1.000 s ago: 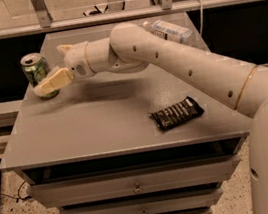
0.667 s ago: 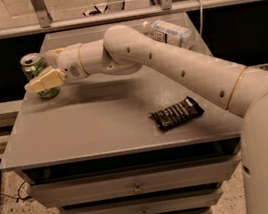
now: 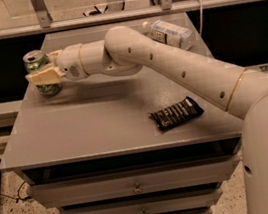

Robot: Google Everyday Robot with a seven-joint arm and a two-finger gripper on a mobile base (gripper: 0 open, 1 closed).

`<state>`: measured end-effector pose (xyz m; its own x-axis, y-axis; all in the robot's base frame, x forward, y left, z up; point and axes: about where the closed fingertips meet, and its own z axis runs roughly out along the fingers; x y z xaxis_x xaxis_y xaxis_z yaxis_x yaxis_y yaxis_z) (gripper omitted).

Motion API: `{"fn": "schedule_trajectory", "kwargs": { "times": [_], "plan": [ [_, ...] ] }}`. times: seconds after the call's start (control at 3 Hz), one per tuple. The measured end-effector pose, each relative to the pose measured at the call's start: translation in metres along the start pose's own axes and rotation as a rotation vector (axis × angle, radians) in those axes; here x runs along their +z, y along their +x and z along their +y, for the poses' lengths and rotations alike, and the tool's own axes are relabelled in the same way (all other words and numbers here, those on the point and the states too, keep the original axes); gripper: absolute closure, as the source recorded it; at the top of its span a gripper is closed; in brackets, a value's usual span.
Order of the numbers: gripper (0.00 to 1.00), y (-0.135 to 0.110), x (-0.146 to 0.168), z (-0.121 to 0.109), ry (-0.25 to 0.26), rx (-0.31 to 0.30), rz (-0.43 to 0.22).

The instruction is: Move green can near blue plastic bottle

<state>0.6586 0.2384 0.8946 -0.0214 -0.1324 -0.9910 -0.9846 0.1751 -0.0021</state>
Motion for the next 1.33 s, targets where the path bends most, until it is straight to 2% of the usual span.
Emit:
{"fn": "schedule_trajectory", "kwargs": {
  "times": [0.33,0.67,1.0,1.33],
  "plan": [
    [0.88,-0.009,-0.026,-0.008,0.038,-0.015,-0.013],
    [1.00,-0.014,-0.076,-0.023,0.101,-0.058,0.006],
    [1.00,-0.008,-0.147,-0.032,0.176,-0.079,0.036],
    [1.00,-0.001,-0.246,-0.046,0.326,-0.062,0.098]
  ]
}}
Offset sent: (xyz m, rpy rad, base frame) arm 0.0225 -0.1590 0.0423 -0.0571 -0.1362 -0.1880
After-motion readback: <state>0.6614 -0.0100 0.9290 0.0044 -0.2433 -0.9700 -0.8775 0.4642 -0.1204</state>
